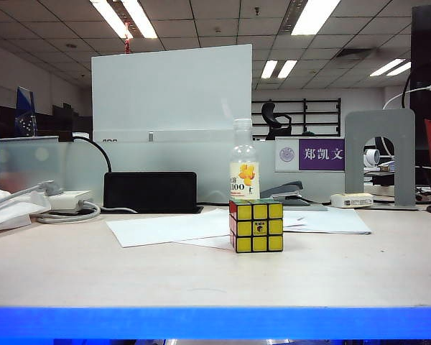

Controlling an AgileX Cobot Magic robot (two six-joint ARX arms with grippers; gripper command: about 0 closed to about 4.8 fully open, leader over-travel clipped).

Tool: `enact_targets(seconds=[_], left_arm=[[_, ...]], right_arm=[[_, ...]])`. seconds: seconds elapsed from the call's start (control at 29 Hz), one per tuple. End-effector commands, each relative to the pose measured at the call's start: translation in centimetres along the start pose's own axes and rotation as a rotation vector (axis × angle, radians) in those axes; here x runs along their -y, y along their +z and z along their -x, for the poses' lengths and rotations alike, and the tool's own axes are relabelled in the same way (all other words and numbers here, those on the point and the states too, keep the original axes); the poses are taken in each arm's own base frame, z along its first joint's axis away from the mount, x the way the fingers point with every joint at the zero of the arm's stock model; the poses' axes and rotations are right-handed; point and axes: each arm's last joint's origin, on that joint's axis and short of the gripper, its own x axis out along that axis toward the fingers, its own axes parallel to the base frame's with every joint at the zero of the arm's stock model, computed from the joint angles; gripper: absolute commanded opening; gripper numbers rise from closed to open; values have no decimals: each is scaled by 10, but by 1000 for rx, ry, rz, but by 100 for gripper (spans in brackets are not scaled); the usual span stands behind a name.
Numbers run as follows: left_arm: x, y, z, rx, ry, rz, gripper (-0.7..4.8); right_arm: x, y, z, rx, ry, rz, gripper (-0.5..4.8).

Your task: Rotate the Rubik's Cube so that the bottom side is facing up.

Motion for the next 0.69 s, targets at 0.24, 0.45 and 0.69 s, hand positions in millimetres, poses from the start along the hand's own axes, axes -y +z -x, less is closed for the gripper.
enact_targets(seconds=[0.24, 0.45, 0.69], left_arm=[[0, 2, 0, 21, -5, 3, -5], [0, 2, 0, 21, -10, 11, -5], [0, 4, 0, 39, -9, 12, -5]], right_arm=[[-1, -1, 0, 11, 33, -106, -6], [-2, -2, 0, -2, 80, -105, -6], [-4, -2, 0, -8, 128, -125, -6]])
